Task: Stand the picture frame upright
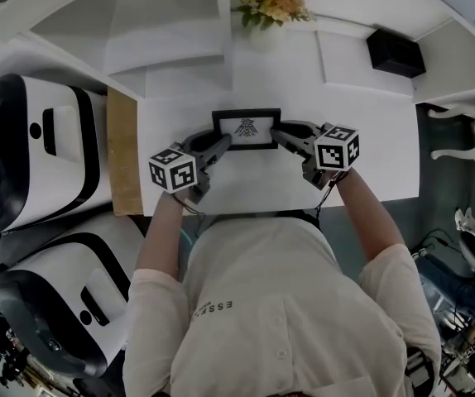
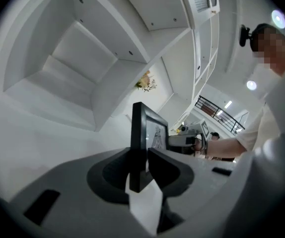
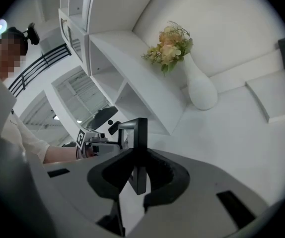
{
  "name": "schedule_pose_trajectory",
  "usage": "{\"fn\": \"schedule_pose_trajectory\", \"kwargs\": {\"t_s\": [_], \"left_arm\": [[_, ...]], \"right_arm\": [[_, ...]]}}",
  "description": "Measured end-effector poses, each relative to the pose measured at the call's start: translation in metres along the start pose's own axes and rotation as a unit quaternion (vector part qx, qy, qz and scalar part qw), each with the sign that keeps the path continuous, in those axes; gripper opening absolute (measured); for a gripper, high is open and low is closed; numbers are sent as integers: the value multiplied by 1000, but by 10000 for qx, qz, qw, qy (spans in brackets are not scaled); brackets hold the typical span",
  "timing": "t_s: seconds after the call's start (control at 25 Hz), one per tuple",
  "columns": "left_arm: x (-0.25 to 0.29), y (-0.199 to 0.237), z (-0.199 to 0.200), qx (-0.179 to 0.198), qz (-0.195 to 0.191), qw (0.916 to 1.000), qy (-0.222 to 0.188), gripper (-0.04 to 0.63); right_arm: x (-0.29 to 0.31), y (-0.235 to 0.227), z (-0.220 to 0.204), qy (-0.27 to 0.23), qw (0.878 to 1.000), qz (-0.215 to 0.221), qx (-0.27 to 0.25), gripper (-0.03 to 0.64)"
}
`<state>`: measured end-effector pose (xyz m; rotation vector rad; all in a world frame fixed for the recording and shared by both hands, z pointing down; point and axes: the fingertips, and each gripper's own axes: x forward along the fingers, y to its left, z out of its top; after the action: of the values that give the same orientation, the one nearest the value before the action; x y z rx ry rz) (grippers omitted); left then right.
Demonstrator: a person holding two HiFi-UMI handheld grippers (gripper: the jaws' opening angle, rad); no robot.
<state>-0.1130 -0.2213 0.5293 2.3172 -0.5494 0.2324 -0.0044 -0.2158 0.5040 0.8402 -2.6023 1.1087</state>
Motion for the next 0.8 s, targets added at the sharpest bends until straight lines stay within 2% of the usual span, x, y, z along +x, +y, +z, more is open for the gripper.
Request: {"fn": "schedule_pose_trajectory", "kwargs": {"t_s": [0.2, 0.6, 0.8], "left_arm": [[-2, 30, 14, 345, 276, 9990, 55, 94], [-2, 82, 31, 689, 848, 9940, 60, 109], [2, 102, 36, 857, 988, 9912, 194, 112]], "right_arm": [[29, -15, 11, 42, 9984, -472, -293, 83], [76, -37, 25, 90, 9879, -1211, -962, 83], [91, -51, 28, 73, 9832, -1515, -1016, 83]]}}
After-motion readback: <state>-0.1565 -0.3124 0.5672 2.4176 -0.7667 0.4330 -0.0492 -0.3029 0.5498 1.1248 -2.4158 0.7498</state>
